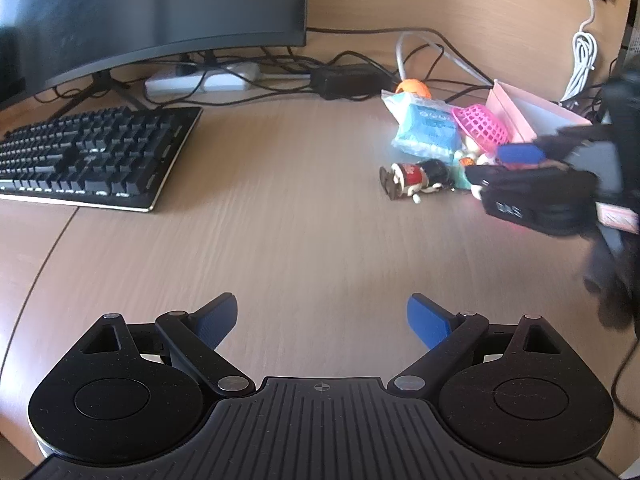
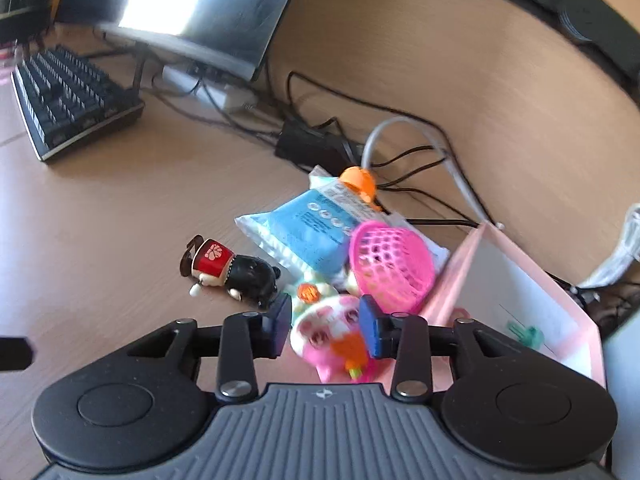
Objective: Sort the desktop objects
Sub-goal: 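Grasp the pink-and-white pig figurine with the right gripper, then grasp the red-shirted doll keyring with the left gripper while the right gripper holds the pig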
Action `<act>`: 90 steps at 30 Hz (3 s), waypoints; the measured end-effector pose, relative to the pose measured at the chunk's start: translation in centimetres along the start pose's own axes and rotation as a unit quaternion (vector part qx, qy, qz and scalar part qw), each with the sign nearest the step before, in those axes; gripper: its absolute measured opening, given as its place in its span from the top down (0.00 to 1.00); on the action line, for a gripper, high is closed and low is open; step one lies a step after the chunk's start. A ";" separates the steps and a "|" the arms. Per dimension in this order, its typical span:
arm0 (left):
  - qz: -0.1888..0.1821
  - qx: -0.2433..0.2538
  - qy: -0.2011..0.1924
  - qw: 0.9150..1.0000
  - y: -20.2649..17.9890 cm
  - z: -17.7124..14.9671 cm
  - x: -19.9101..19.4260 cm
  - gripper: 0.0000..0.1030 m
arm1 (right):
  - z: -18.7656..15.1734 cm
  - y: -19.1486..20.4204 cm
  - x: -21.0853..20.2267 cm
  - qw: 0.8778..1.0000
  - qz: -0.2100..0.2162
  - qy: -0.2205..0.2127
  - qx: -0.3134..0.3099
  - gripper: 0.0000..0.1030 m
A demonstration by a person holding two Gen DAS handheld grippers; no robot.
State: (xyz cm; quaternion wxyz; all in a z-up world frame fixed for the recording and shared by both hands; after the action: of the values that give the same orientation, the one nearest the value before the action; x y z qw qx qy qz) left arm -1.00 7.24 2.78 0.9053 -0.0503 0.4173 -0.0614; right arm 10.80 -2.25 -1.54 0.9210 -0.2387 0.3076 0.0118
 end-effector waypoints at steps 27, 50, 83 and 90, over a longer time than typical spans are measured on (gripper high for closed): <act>-0.069 0.052 -0.002 0.996 -4.1 4.6 5.0 0.06 | -10.0 -5.8 -8.7 0.990 0.023 0.082 0.117 0.58; -0.047 0.057 0.035 0.997 -5.0 4.7 6.9 0.77 | -12.5 -9.4 -10.8 0.982 -0.013 0.061 0.179 0.39; -0.089 0.127 0.007 0.988 -6.0 5.6 5.4 0.22 | -12.8 -7.6 -9.5 0.986 0.043 0.074 0.140 0.53; -0.085 0.170 -0.001 0.982 -6.7 7.3 8.5 0.18 | -13.5 -10.1 -11.5 0.981 0.012 0.070 0.181 0.37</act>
State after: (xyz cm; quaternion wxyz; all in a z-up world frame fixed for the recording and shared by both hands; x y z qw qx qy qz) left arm 9.61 -0.43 2.07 0.8925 0.0692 0.3943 -0.2079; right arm -4.43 -15.81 -0.01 0.9251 -0.0649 0.3708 -0.0500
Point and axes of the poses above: each gripper's, at about its wrist camera, not at the fingertips, and x roughly the way its jaws point, y to its left, z to its top, the point moved 2 cm from there along x, roughly the way its jaws point, and after that the axes turned 9 degrees about -z, right-handed, at the moved point
